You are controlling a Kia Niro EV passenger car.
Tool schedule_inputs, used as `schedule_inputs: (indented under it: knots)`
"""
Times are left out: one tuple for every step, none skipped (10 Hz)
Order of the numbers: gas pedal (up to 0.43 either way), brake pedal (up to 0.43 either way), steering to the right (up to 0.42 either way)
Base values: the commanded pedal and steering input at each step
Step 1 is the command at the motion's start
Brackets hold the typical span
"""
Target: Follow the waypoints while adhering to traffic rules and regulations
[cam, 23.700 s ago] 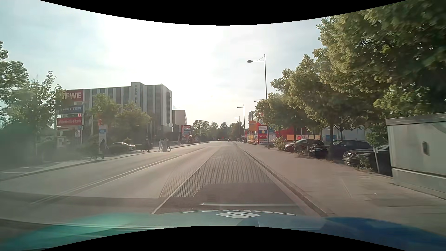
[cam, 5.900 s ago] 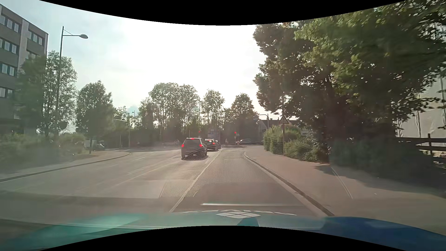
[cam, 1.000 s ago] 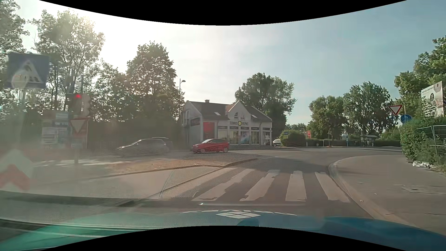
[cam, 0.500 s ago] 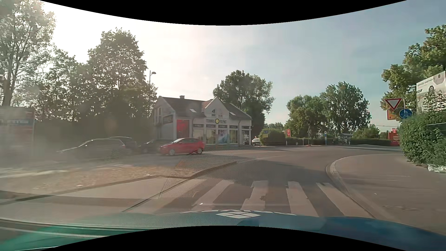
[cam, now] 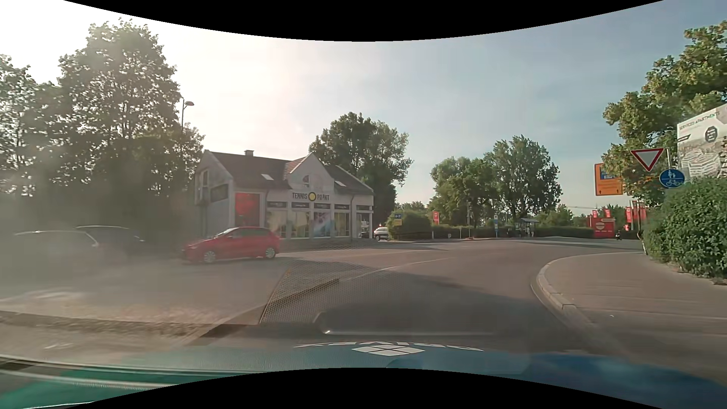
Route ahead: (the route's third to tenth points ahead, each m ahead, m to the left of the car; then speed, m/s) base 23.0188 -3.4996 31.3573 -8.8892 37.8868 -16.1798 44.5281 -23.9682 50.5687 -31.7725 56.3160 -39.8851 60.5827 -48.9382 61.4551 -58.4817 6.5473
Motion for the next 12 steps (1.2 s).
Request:
schedule_inputs:
  knots:
    - [0.197,0.000,0.150]
    - [0.197,0.000,0.150]
    - [0.197,0.000,0.150]
    - [0.197,0.000,0.150]
    - [0.197,0.000,0.151]
    - [0.197,0.000,0.154]
    - [0.197,0.000,0.157]
    - [0.197,0.000,0.159]
    - [0.197,0.000,0.161]
    - [0.197,0.000,0.163]
    - [0.197,0.000,0.168]
    - [0.209,0.000,0.170]
